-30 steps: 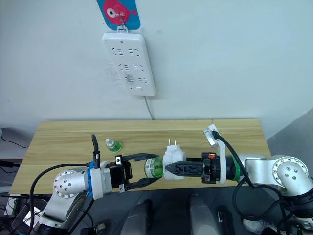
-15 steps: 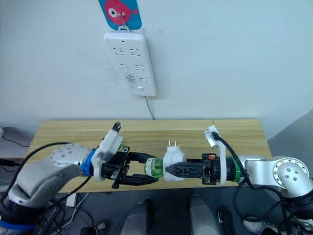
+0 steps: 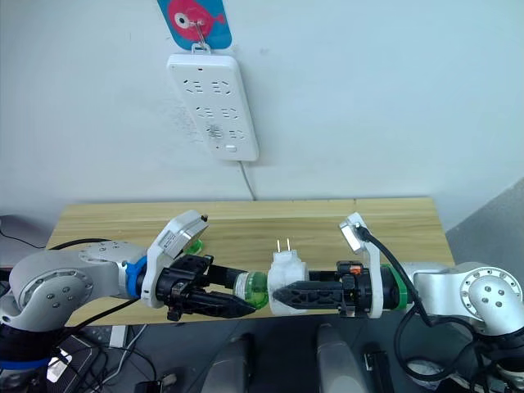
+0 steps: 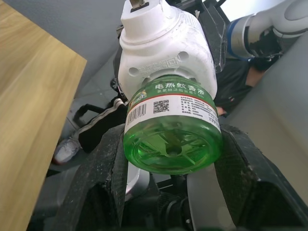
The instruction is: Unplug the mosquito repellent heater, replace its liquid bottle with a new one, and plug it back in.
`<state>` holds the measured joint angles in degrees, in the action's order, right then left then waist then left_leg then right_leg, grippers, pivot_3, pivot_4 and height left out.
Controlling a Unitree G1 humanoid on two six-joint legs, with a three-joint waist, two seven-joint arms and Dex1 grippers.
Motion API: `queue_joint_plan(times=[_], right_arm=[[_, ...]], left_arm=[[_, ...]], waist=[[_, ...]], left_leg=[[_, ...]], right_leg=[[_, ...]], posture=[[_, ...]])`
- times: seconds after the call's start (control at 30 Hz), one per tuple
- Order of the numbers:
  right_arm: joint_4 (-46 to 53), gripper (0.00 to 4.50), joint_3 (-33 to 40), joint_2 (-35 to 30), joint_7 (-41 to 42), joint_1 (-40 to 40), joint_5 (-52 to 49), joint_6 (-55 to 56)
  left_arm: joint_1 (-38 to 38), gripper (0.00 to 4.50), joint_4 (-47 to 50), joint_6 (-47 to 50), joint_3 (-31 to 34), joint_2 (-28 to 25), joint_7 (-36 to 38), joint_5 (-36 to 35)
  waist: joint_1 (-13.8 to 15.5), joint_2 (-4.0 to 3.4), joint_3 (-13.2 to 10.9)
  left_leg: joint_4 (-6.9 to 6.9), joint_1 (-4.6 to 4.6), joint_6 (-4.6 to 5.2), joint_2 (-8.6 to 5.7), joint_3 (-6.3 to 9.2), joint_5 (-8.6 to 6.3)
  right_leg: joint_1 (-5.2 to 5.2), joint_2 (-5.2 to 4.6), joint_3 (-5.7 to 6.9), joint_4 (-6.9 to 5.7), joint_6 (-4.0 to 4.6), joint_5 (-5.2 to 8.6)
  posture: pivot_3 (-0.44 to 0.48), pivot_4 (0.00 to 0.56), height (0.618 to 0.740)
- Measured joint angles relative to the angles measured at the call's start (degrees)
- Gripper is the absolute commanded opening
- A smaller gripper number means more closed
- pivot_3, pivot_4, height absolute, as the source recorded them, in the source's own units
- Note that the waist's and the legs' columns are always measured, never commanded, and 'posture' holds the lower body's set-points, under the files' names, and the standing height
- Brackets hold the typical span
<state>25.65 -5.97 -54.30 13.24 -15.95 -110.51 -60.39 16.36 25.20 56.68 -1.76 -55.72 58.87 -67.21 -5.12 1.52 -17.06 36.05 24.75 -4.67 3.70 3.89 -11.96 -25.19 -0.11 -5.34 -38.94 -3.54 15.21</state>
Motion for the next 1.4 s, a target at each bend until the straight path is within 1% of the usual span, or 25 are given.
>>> queue_joint_plan(times=[0.03,0.1,0.27,0.37,0.47,0.5,0.53,0.57,0.63,0.67,0.77,0.9,1.0,1.07,1.1,1.13,1.17,1.3,1.4], right_arm=[[-1.6,3.01,0.8,-1.3,0.0,0.6,1.1,-0.2],[-3.4,3.01,1.8,-1.6,0.3,1.0,1.8,-0.3],[-3.4,3.01,2.0,-1.4,0.8,1.0,2.2,-0.8],[-3.6,3.01,2.7,-1.4,0.9,0.8,6.0,-0.8],[-5.3,3.01,1.9,-1.6,0.2,-0.3,17.9,-0.6],[-6.2,3.01,0.5,-1.4,-1.1,-1.4,24.9,-0.2],[-7.6,3.01,-0.8,-1.2,-2.3,-1.9,30.6,0.3],[-9.4,3.01,-3.9,-1.2,-3.4,-2.8,39.3,1.6],[-11.9,3.01,-6.8,-0.5,-3.6,-3.2,48.8,3.3],[-13.7,3.01,-7.7,0.3,-3.9,-3.6,52.4,3.9],[-20.2,3.01,-9.6,3.4,-3.7,-8.0,60.3,2.1],[-24.8,3.01,-12.9,3.7,1.8,-11.4,70.7,2.6],[-28.0,3.01,-13.4,5.6,4.8,-11.6,75.5,2.7],[-28.9,3.76,-13.3,6.7,6.3,-11.6,77.9,2.7],[-29.2,4.01,-13.2,7.0,6.7,-11.6,78.9,2.8],[-29.4,4.41,-13.1,7.4,7.2,-11.6,79.9,2.8],[-29.6,4.5,-12.6,7.9,7.7,-11.5,80.6,2.6],[-28.1,4.5,-9.1,8.6,8.4,-10.9,81.8,0.8],[-21.8,4.5,-3.0,8.0,9.2,-9.0,80.3,-4.2]], left_arm=[[-1.3,2.23,-1.0,-0.5,1.4,-0.8,0.0,1.3],[-3.5,2.23,-1.0,-1.1,3.5,-0.3,-0.3,2.3],[-6.4,2.23,0.2,-0.5,4.7,0.7,-0.9,2.0],[-8.1,2.23,0.3,-1.8,5.6,1.0,-1.1,4.1],[-9.2,2.23,-0.5,-6.0,6.1,4.5,-4.4,9.5],[-9.4,2.23,-1.1,-8.8,5.9,6.4,-5.9,12.9],[-9.7,2.23,-1.4,-11.2,5.4,6.9,-6.3,16.0],[-10.8,2.23,-1.8,-15.1,4.0,6.8,-5.7,20.5],[-12.3,2.23,-2.2,-19.2,2.1,6.7,-4.3,25.1],[-13.0,2.23,-2.2,-20.9,1.1,6.7,-3.6,27.0],[-14.3,2.23,-2.1,-25.4,-1.6,7.0,-1.7,31.3],[-14.4,2.23,-2.1,-28.7,-2.6,8.4,-0.8,34.3],[-14.3,2.23,-2.4,-29.7,-2.7,9.0,-0.6,35.8],[-14.3,2.23,-2.4,-29.9,-2.7,9.5,-0.6,36.2],[-14.3,2.23,-2.4,-30.0,-2.8,9.7,-0.6,36.3],[-14.3,2.23,-2.4,-30.0,-2.8,9.9,-0.5,36.6],[-14.3,2.23,-2.4,-30.1,-2.8,10.0,-0.5,36.9],[-13.9,2.23,-2.4,-30.6,-2.9,10.1,0.0,37.5],[-13.3,2.23,-3.0,-30.9,-2.6,11.1,0.3,37.8]], waist=[[0.0,0.01,0.0],[0.1,0.01,0.0],[0.1,0.1,-0.1],[0.1,0.1,-0.1],[0.1,0.11,-0.1],[0.1,0.13,-0.1],[0.1,0.24,-0.1],[0.1,0.26,-0.2],[0.1,0.27,-0.2],[0.1,0.27,-0.2],[-0.1,0.25,-0.2],[0.1,0.24,-0.3],[0.2,0.24,-0.3],[0.1,0.24,-0.3],[0.1,0.24,-0.3],[0.1,0.24,-0.3],[0.1,0.24,-0.3],[0.0,0.24,-0.3],[0.1,0.24,-0.3]], left_leg=[[0.0,0.0,0.0,0.0,-0.05,0.0],[0.01,0.0,0.0,-0.02,-0.17,0.0],[-0.01,0.0,0.0,-0.01,-0.22,0.0],[-0.02,0.0,0.0,0.0,-0.24,0.0],[0.0,0.0,-0.01,-0.01,-0.3,0.0],[0.02,0.0,-0.02,-0.02,-0.34,0.0],[0.01,0.0,-0.02,-0.02,-0.34,0.0],[0.01,0.0,-0.02,-0.02,-0.36,0.0],[-0.03,0.01,-0.03,-0.02,-0.49,0.0],[-0.03,0.01,-0.03,-0.02,-0.5,0.0],[-0.04,0.01,-0.02,0.0,-0.59,0.0],[-0.04,0.01,-0.02,0.0,-0.58,-0.01],[-0.04,0.01,-0.02,0.0,-0.59,-0.01],[-0.02,0.01,-0.02,0.0,-0.59,-0.01],[-0.02,0.01,-0.02,0.0,-0.59,-0.01],[-0.01,0.01,-0.02,0.0,-0.59,-0.01],[-0.01,0.01,-0.02,0.0,-0.59,-0.01],[0.01,0.01,-0.02,0.0,-0.59,0.0],[0.01,0.01,-0.02,-0.01,-0.58,-0.01]], right_leg=[[-0.02,0.0,-0.06,0.0,0.01,0.0],[-0.03,0.0,-0.2,0.0,0.01,0.0],[-0.06,-0.01,-0.24,0.02,-0.02,-0.02],[-0.08,0.0,-0.25,0.03,-0.02,-0.01],[-0.09,-0.02,-0.3,0.08,-0.02,-0.02],[-0.09,-0.03,-0.33,0.08,-0.04,-0.03],[-0.11,-0.03,-0.33,0.07,-0.04,-0.03],[-0.12,-0.03,-0.35,0.09,-0.04,-0.03],[-0.17,-0.05,-0.44,0.1,-0.05,-0.04],[-0.18,-0.06,-0.45,0.1,-0.06,-0.04],[-0.22,-0.05,-0.55,0.07,-0.06,-0.06],[-0.21,-0.04,-0.52,0.08,-0.07,-0.05],[-0.2,-0.05,-0.54,0.09,-0.08,-0.05],[-0.2,-0.05,-0.54,0.08,-0.09,-0.06],[-0.2,-0.05,-0.54,0.07,-0.1,-0.07],[-0.2,-0.05,-0.54,0.07,-0.11,-0.08],[-0.2,-0.05,-0.54,0.07,-0.13,-0.08],[-0.18,-0.05,-0.54,0.06,-0.17,-0.11],[-0.17,-0.05,-0.54,0.06,-0.18,-0.12]], posture=[[-0.141,0.307,0.74],[-0.141,0.307,0.74],[-0.139,0.307,0.74],[-0.148,0.305,0.74],[-0.148,0.306,0.74],[-0.147,0.305,0.74],[-0.147,0.304,0.74],[-0.147,0.304,0.74],[-0.143,0.304,0.74],[-0.142,0.305,0.74],[-0.144,0.304,0.74],[-0.136,0.302,0.74],[-0.138,0.301,0.74],[-0.137,0.299,0.74],[-0.14,0.297,0.74],[-0.14,0.297,0.74],[-0.147,0.293,0.74],[-0.158,0.287,0.74],[-0.16,0.284,0.74]])
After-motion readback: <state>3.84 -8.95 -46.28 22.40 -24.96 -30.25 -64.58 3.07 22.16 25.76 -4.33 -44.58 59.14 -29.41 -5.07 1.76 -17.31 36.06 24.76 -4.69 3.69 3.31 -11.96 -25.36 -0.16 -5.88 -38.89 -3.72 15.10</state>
